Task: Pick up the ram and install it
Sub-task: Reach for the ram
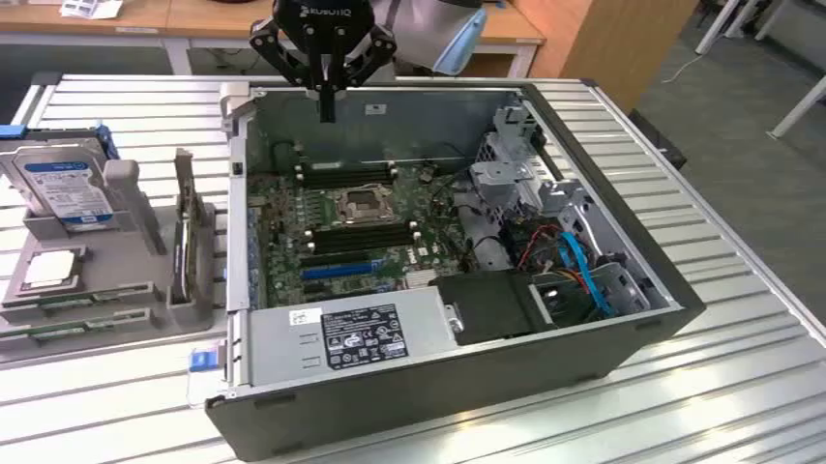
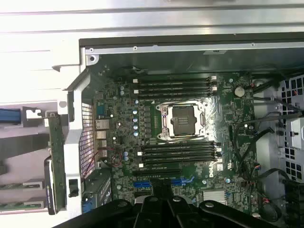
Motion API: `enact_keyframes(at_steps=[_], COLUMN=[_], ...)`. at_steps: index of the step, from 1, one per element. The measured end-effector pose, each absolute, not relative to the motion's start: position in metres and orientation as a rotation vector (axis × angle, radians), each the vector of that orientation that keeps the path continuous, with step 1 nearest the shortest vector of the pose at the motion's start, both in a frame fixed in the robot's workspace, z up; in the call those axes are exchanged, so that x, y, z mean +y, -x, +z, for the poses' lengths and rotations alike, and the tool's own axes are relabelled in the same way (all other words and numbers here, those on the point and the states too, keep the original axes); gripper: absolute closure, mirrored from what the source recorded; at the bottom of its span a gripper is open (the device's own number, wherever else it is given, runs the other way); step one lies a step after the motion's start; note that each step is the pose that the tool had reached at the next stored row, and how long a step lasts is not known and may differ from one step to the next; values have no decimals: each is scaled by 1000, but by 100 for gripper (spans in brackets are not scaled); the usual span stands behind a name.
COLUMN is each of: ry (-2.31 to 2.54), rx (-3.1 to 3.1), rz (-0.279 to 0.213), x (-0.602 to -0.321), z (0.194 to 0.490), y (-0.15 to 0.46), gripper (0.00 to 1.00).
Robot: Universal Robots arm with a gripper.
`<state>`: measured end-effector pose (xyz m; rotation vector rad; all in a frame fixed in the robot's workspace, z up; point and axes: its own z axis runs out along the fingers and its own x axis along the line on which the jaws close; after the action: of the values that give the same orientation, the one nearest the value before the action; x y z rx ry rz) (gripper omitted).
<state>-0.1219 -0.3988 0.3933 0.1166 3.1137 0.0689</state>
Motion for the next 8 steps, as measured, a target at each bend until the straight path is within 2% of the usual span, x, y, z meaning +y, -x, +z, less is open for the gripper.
enact_keyframes(at_steps=[8], ry=[-117], rx=[3114], rz=[69], x=[-399], z=[393], y=[123], gripper=[90])
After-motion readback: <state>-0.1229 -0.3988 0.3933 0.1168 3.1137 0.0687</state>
